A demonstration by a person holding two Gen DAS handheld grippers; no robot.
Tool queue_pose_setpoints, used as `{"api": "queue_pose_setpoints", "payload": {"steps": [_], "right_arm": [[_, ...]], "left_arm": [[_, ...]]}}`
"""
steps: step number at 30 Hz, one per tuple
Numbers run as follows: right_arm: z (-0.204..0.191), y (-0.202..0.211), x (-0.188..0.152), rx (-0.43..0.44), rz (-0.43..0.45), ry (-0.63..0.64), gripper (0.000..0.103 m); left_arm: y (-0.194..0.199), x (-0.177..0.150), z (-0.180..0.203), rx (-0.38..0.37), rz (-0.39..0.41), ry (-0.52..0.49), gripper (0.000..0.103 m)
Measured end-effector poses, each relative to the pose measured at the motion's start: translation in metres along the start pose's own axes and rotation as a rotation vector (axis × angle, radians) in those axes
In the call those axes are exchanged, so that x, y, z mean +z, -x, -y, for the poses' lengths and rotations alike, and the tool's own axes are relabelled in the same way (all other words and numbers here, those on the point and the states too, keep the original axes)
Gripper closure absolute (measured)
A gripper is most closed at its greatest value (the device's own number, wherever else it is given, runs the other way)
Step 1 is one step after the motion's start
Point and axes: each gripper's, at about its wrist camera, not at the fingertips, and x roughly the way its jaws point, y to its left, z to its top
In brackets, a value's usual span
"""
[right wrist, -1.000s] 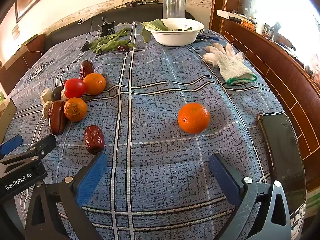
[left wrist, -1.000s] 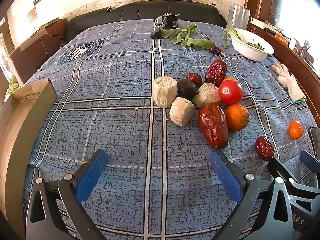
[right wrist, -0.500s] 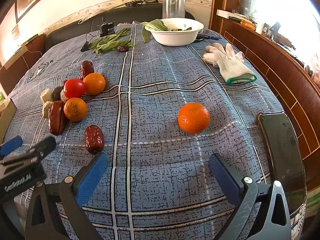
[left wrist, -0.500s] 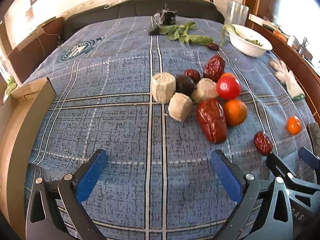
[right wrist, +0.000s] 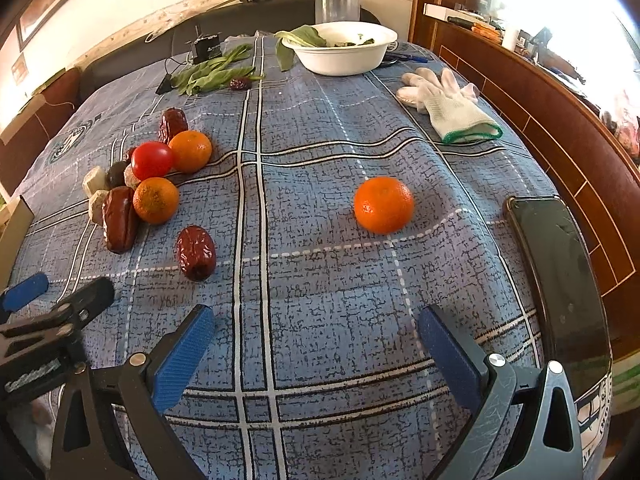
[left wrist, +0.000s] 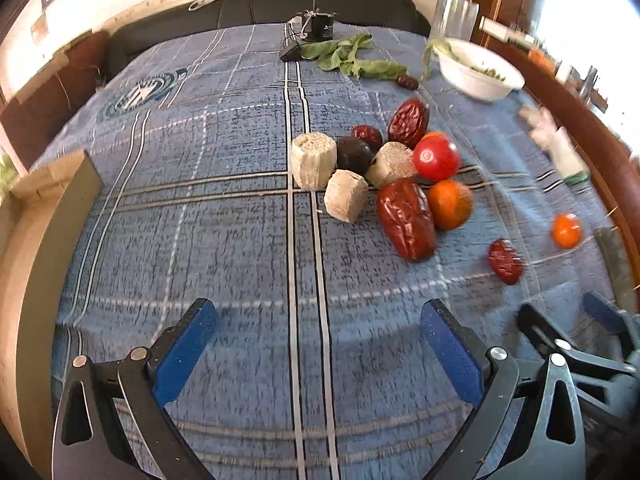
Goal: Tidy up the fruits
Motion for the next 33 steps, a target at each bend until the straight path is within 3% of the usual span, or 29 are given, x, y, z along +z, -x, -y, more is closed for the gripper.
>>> {"api": "queue_pose_setpoints", "payload": {"steps": [7, 15, 20, 24, 26, 30, 33], "right_arm": [[0.0, 0.004, -0.004, -0.006, 0.009, -0.006, 0.0], [0.0, 0.003, -0.004, -0.009, 0.009, -0.012, 0.0], [0.001, 0.003, -0.004, -0.013, 0.011, -0.016, 0.0], [0.0, 0.008, -0.004, -0.056, 0.026, -0.014, 0.002], [-0.001, 0.03, -0.006, -0.079, 0.109, -0.004, 0.01], [0.002, 0.107, -0.006, -0.04, 0.319, -0.012, 0.009], [0.002, 0.17, 0.004, -0.091, 0.504, 0.027, 0.009]], "left_arm": [[0.075, -0.012, -0.071, -0.163, 0.155, 0.144, 0.001], [0.167, -0.027, -0.135, -0.03, 0.42, 0.085, 0.001], [0.21, -0.042, -0.146, 0.124, 0.57, 0.098, 0.0], [0.232, -0.053, -0.145, 0.116, 0.632, 0.155, 0.0], [0.243, -0.055, -0.14, 0.132, 0.644, 0.169, 0.0], [0.28, -0.052, -0.119, 0.298, 0.732, 0.148, 0.0], [0.309, -0.039, -0.112, 0.352, 0.796, 0.129, 0.0]]}}
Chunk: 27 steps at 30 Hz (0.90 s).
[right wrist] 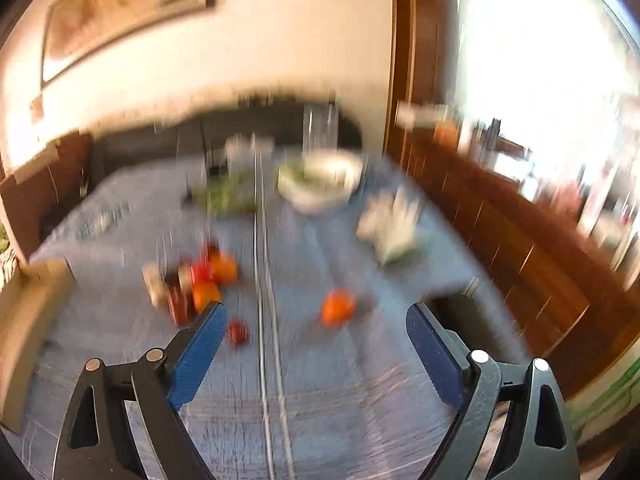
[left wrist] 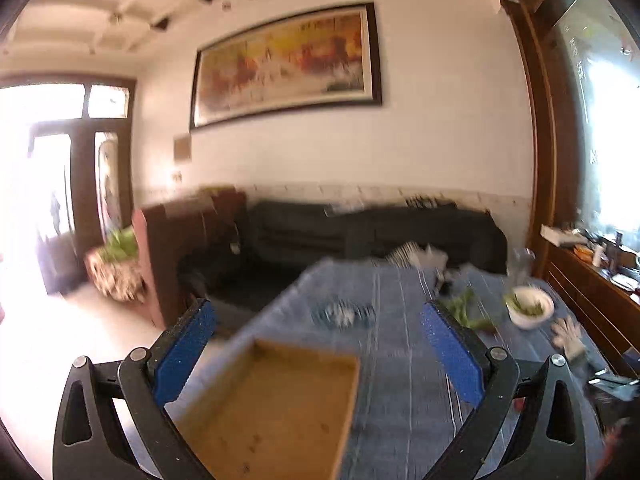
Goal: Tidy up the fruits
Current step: 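Grasp the red date with the left tool while the right tool grasps the tangerine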
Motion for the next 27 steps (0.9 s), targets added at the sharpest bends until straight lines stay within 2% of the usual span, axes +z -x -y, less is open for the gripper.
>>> {"api": "queue_pose_setpoints", "payload": {"steps": [2, 5, 7, 9, 11, 15, 17, 18, 19, 20, 21, 22, 23, 25, 27], "right_arm": [[0.005, 0.035, 0.032, -0.05, 0.145, 0.027, 0.004], [0.008, 0.078, 0.078, -0.046, 0.339, 0.053, 0.0], [0.011, 0.087, 0.1, -0.035, 0.375, 0.055, 0.0], [0.013, 0.076, 0.117, 0.025, 0.308, 0.047, 0.0], [0.014, 0.051, 0.114, 0.077, 0.214, 0.018, 0.0], [0.01, -0.029, 0.068, 0.21, -0.091, -0.002, 0.001], [0.01, -0.066, 0.036, 0.224, -0.198, -0.017, 0.007], [0.012, -0.084, 0.021, 0.228, -0.253, -0.026, 0.02], [0.016, -0.094, 0.012, 0.236, -0.285, -0.037, 0.036], [0.02, -0.11, 0.001, 0.247, -0.332, -0.063, 0.043], [0.025, -0.119, -0.008, 0.248, -0.354, -0.082, 0.049], [0.031, -0.129, -0.016, 0.241, -0.372, -0.101, 0.049], [0.037, -0.129, -0.022, 0.233, -0.375, -0.112, 0.049], [0.043, -0.131, -0.028, 0.226, -0.382, -0.126, 0.049], [0.045, -0.141, -0.035, 0.229, -0.398, -0.13, 0.049]], "left_arm": [[0.003, 0.027, 0.0, -0.003, 0.032, 0.02, 0.0], [-0.002, 0.057, 0.001, -0.006, 0.069, 0.052, 0.0], [-0.011, 0.062, 0.009, -0.001, 0.082, 0.041, 0.0], [-0.03, 0.057, 0.021, -0.031, 0.033, 0.022, 0.0], [-0.053, 0.039, 0.034, -0.092, -0.051, 0.02, 0.0], [-0.092, -0.013, 0.066, -0.242, -0.19, 0.011, 0.0], [-0.116, -0.042, 0.092, -0.304, -0.309, -0.023, 0.002], [-0.124, -0.057, 0.103, -0.351, -0.364, -0.034, 0.005], [-0.135, -0.072, 0.115, -0.409, -0.42, -0.04, 0.019], [-0.143, -0.083, 0.125, -0.45, -0.468, -0.049, 0.037], [-0.151, -0.094, 0.137, -0.486, -0.519, -0.058, 0.046], [-0.158, -0.107, 0.147, -0.517, -0.566, -0.063, 0.057], [-0.164, -0.118, 0.158, -0.546, -0.608, -0.069, 0.057], [-0.174, -0.14, 0.179, -0.558, -0.65, -0.094, 0.058], [-0.179, -0.152, 0.194, -0.574, -0.669, -0.121, 0.058]]}}
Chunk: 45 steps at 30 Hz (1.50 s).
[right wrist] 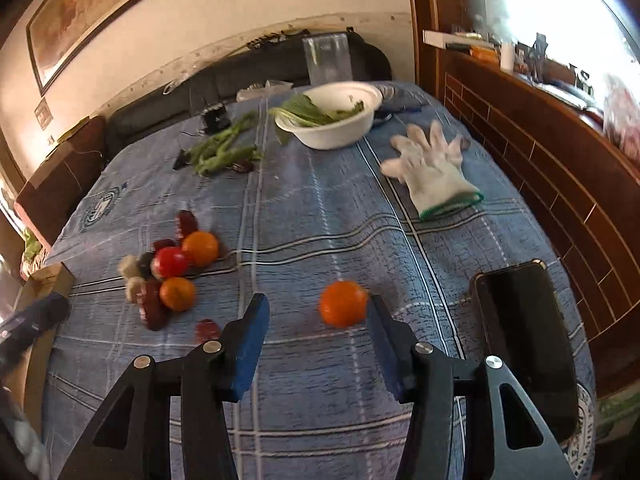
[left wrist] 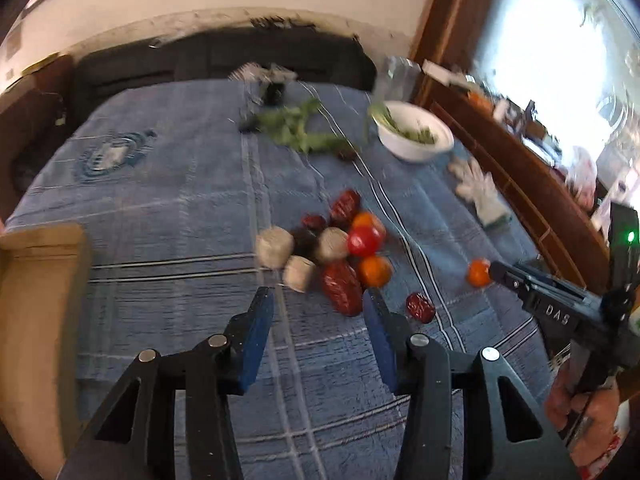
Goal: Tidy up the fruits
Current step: 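Grasp the red date with the left tool while the right tool grasps the tangerine, then carry both fruits to the cardboard tray and open both tools to drop them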
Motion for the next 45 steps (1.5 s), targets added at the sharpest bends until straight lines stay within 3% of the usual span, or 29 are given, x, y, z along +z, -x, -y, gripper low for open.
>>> {"api": "queue_pose_setpoints", "payload": {"steps": [8, 17, 20, 22, 31, 45], "right_arm": [[0.003, -0.031, -0.004, -0.021, -0.031, -0.002, 0.049], [0.008, -0.044, -0.002, -0.023, -0.039, -0.011, 0.05], [0.007, -0.044, -0.003, -0.031, -0.031, -0.007, 0.054], [0.008, -0.043, -0.004, -0.039, -0.027, -0.007, 0.068], [-0.002, -0.013, -0.01, 0.003, 0.007, -0.003, 0.068], [-0.036, 0.024, -0.046, 0.104, 0.004, 0.025, 0.067]], "left_arm": [[-0.048, 0.01, 0.016, -0.004, -0.082, -0.028, 0.058], [-0.065, 0.009, 0.017, -0.009, -0.086, -0.013, 0.069], [-0.062, 0.007, 0.013, -0.01, -0.087, 0.004, 0.07], [-0.056, 0.006, 0.011, -0.015, -0.084, 0.015, 0.071], [-0.003, 0.0, 0.002, -0.012, 0.003, 0.023, 0.077], [0.01, -0.045, -0.028, 0.005, -0.047, 0.035, 0.076]]}}
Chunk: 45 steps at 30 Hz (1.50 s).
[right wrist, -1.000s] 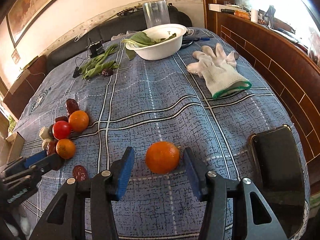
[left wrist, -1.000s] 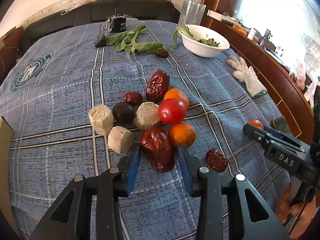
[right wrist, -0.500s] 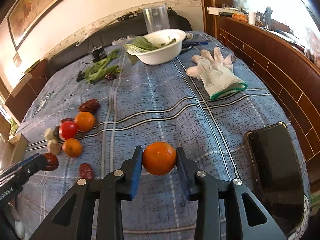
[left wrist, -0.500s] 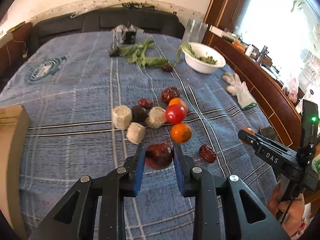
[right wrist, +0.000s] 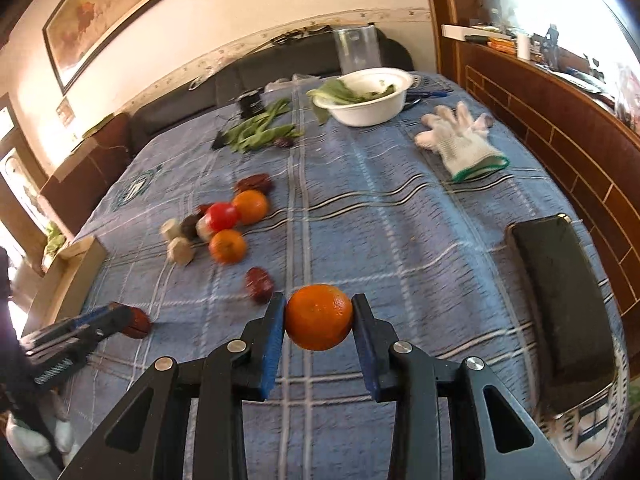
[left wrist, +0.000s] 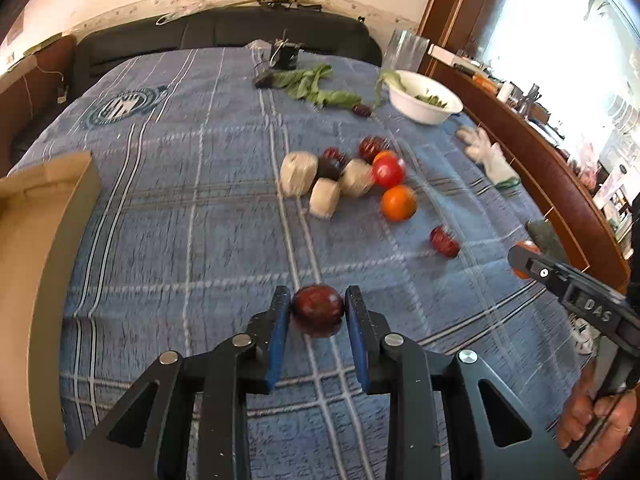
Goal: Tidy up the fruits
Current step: 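Carry both fruits to the cardboard tray and open both tools to drop them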
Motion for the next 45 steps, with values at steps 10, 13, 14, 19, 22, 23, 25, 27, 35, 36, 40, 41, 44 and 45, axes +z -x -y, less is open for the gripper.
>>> {"api": "queue_pose_setpoints", "payload": {"steps": [10, 13, 14, 19, 22, 23, 25, 27, 35, 36, 40, 41, 44, 45], "right_arm": [[-0.023, 0.004, -0.01, 0.03, -0.015, 0.039, 0.067], [-0.033, 0.009, -0.01, 0.046, -0.016, 0.061, 0.067], [-0.038, 0.011, -0.01, 0.054, -0.014, 0.072, 0.067], [-0.083, 0.022, -0.004, 0.127, 0.001, 0.163, 0.067], [-0.124, 0.025, 0.004, 0.202, 0.003, 0.233, 0.067], [-0.144, 0.024, 0.01, 0.238, 0.003, 0.261, 0.067], [-0.171, 0.024, 0.019, 0.294, 0.003, 0.293, 0.067], [-0.206, 0.02, 0.03, 0.369, -0.005, 0.322, 0.067], [-0.329, -0.062, 0.03, 0.422, -0.104, 0.448, 0.066], [-0.339, -0.074, 0.026, 0.415, -0.122, 0.458, 0.066], [-0.368, -0.112, 0.017, 0.385, -0.171, 0.493, 0.066], [-0.373, -0.12, 0.015, 0.379, -0.181, 0.499, 0.066], [-0.38, -0.137, 0.01, 0.351, -0.201, 0.516, 0.066], [-0.382, -0.139, 0.009, 0.346, -0.203, 0.523, 0.066]], "left_arm": [[-0.013, -0.008, 0.002, 0.028, -0.033, 0.01, 0.074], [-0.006, -0.011, 0.002, 0.02, -0.03, 0.019, 0.074], [-0.001, -0.011, -0.002, 0.009, -0.029, 0.036, 0.074], [0.06, 0.006, -0.047, -0.061, 0.041, 0.173, 0.074], [0.104, 0.021, -0.079, -0.033, 0.11, 0.212, 0.074], [0.12, 0.028, -0.093, 0.004, 0.133, 0.214, 0.074], [0.141, 0.042, -0.117, 0.067, 0.155, 0.22, 0.074], [0.147, 0.054, -0.139, 0.126, 0.154, 0.224, 0.074], [0.092, 0.061, -0.258, 0.222, 0.03, 0.421, 0.074], [0.083, 0.06, -0.268, 0.225, 0.015, 0.441, 0.074], [0.058, 0.057, -0.291, 0.232, -0.03, 0.479, 0.074], [0.053, 0.056, -0.296, 0.226, -0.041, 0.491, 0.074], [0.045, 0.055, -0.304, 0.211, -0.053, 0.514, 0.074], [0.045, 0.056, -0.305, 0.203, -0.049, 0.517, 0.074]]}}
